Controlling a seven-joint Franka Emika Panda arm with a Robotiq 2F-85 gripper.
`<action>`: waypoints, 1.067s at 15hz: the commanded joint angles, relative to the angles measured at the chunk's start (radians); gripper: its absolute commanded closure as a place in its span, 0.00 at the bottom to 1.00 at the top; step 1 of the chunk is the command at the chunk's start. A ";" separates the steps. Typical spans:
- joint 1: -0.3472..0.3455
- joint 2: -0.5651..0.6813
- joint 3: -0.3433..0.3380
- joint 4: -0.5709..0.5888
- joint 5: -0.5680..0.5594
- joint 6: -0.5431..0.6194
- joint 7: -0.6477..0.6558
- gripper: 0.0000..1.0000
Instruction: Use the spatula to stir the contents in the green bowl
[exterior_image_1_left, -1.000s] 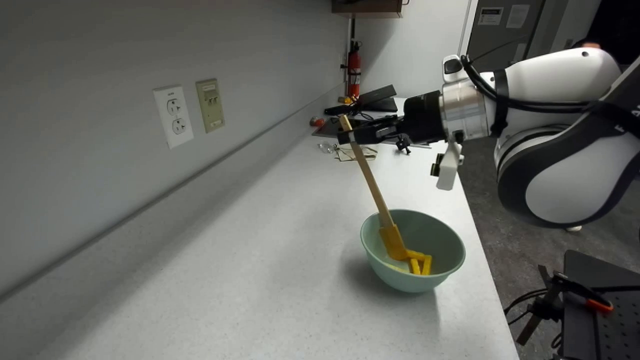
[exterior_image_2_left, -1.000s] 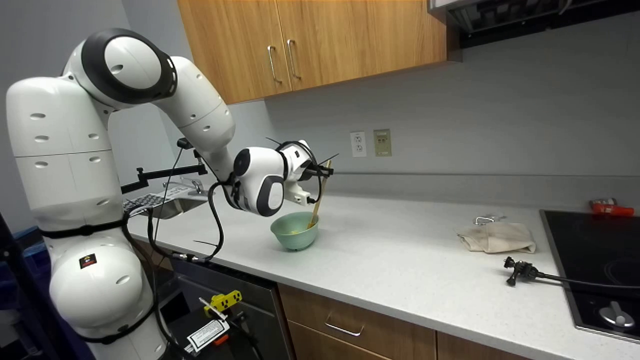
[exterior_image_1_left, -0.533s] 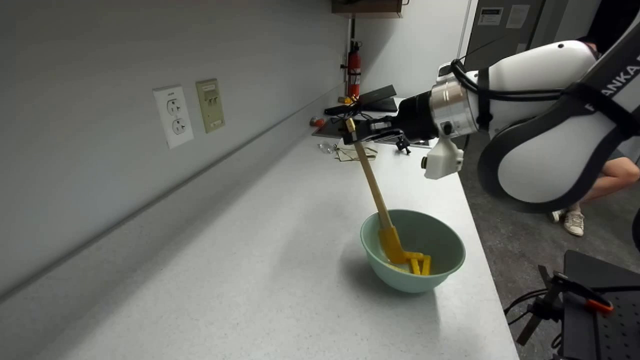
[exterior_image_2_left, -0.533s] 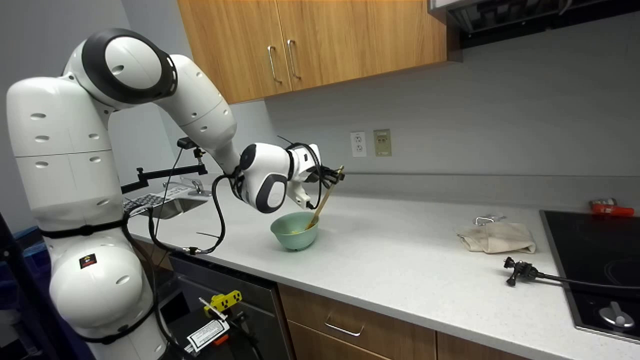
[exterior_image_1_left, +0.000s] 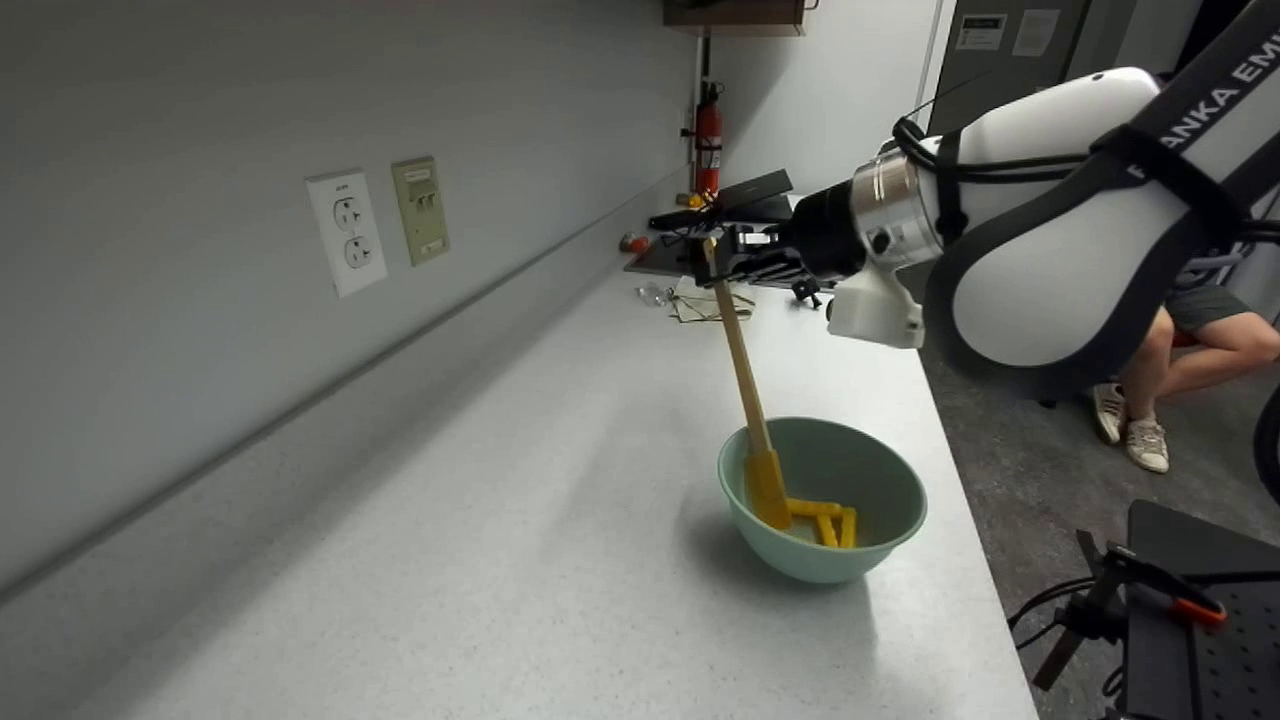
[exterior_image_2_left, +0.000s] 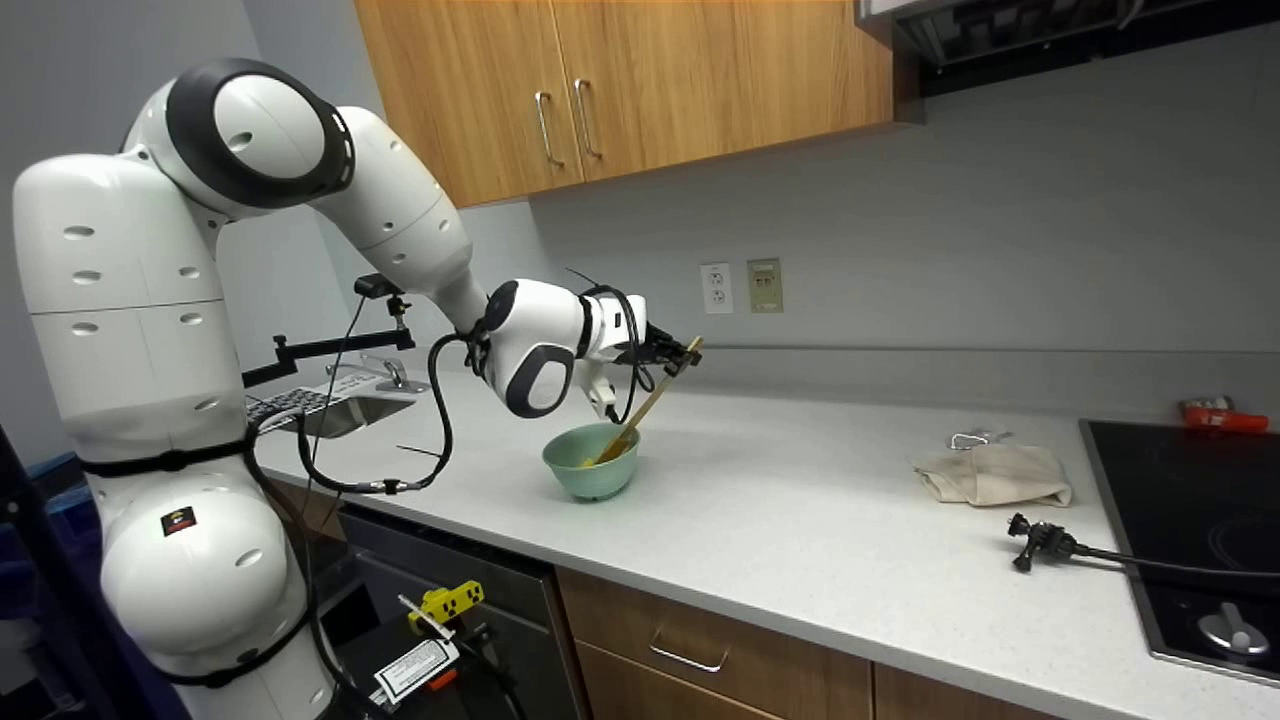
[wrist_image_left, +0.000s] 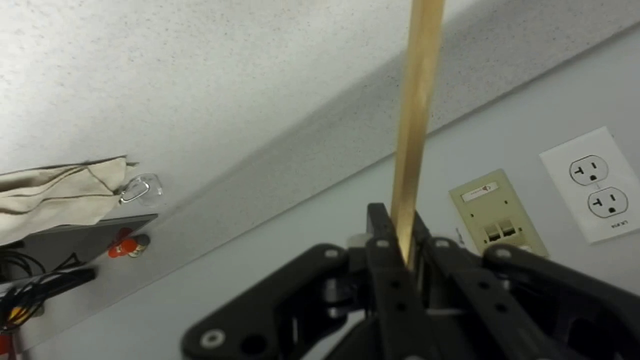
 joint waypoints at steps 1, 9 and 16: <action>0.023 0.004 0.014 0.025 0.092 -0.022 0.020 0.98; 0.035 -0.031 0.045 -0.030 -0.053 0.031 0.035 0.98; 0.008 0.012 0.022 -0.034 -0.292 0.215 -0.025 0.98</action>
